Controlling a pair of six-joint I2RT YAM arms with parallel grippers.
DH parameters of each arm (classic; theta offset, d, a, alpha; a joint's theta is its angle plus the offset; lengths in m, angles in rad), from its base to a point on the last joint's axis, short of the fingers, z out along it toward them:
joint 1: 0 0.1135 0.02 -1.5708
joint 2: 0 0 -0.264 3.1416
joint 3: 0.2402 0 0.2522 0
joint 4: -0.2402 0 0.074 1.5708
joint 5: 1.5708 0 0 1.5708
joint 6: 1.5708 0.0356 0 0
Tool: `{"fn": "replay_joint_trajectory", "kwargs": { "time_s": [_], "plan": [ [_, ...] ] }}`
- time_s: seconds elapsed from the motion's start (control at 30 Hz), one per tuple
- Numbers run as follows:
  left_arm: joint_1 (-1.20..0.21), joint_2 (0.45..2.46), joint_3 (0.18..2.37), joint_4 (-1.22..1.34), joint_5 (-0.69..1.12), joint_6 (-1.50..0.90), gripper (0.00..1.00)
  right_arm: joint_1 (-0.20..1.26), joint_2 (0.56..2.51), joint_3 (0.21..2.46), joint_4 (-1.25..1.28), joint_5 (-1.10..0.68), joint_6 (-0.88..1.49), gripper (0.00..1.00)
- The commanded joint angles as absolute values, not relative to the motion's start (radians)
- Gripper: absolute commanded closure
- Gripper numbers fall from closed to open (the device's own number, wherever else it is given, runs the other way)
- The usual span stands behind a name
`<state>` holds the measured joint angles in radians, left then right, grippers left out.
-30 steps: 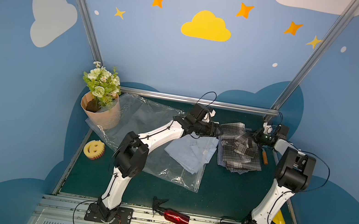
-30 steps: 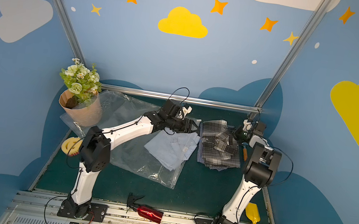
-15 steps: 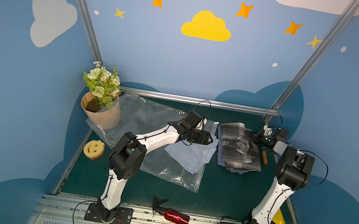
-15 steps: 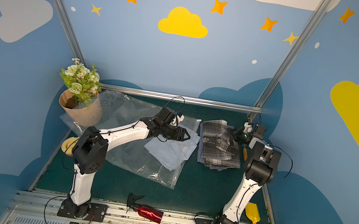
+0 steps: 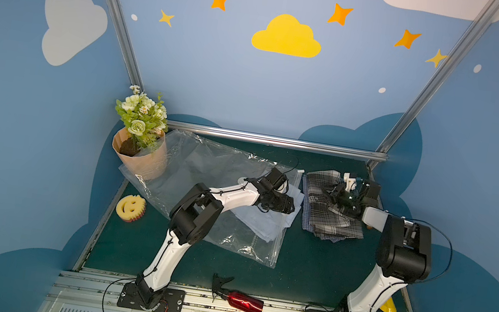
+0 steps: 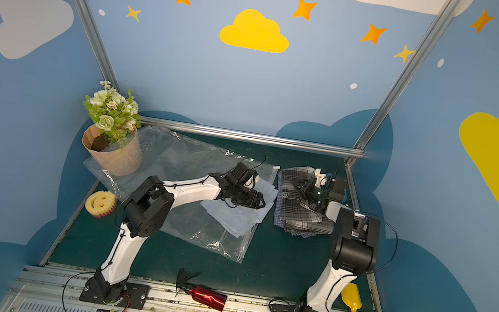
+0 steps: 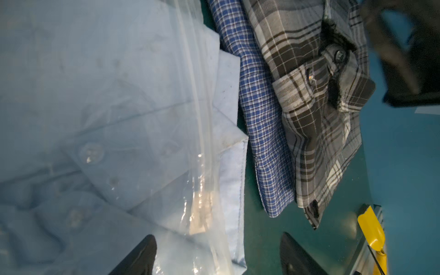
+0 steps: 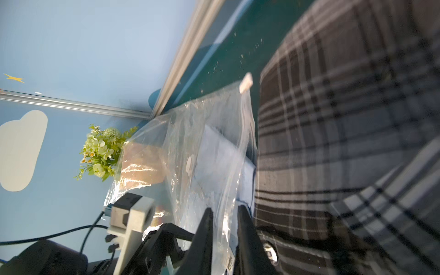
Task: Take the shirt out of the vacuum bag
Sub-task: Open the vacuum bag at the center of the board.
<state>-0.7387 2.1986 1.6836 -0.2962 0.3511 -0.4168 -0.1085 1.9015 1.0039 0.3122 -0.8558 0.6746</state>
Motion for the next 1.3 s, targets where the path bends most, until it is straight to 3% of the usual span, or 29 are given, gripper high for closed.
{"fn": "replay_joint_trajectory", "kwargs": {
  "time_s": [0.0,0.17,0.5,0.83,1.0,1.27],
  "plan": [
    [-0.761,2.211,1.732,-0.350,0.325,-0.352,0.18,-0.100,1.954,0.976,0.368,-0.856,0.681,0.82],
    [-0.779,2.236,1.738,-0.401,0.250,-0.326,0.18,-0.117,2.002,0.944,0.448,-0.832,0.735,0.84],
    [-0.780,2.263,1.771,-0.478,0.136,-0.310,0.22,-0.117,1.811,0.991,0.202,-0.790,0.610,0.82],
    [-0.791,2.258,1.783,-0.503,0.152,-0.309,0.41,-0.113,1.614,0.979,0.025,-0.732,0.573,0.78],
    [-0.827,2.250,1.793,-0.551,0.081,-0.264,0.25,-0.114,1.590,0.923,0.028,-0.709,0.581,0.77],
    [-0.873,2.281,1.801,-0.632,-0.102,-0.230,0.30,-0.111,1.631,0.880,0.102,-0.727,0.620,0.78]
  ]
}}
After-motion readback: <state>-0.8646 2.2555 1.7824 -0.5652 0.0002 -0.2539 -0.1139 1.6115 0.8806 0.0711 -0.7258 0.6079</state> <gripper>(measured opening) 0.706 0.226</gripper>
